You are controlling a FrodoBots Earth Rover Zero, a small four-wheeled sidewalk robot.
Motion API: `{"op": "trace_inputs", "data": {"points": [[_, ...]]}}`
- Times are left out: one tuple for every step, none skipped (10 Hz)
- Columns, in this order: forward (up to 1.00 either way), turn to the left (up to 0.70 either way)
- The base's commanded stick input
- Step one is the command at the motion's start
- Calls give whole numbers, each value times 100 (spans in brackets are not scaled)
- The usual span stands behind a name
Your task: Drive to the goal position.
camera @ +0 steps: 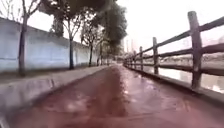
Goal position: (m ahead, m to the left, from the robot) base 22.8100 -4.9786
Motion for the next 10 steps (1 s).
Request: {"op": "trace_inputs", "data": {"points": [[100, 0], [100, 0], [100, 0], [100, 0], [100, 0], [100, 0], [100, 0], [100, 0], [100, 0], [100, 0]]}}
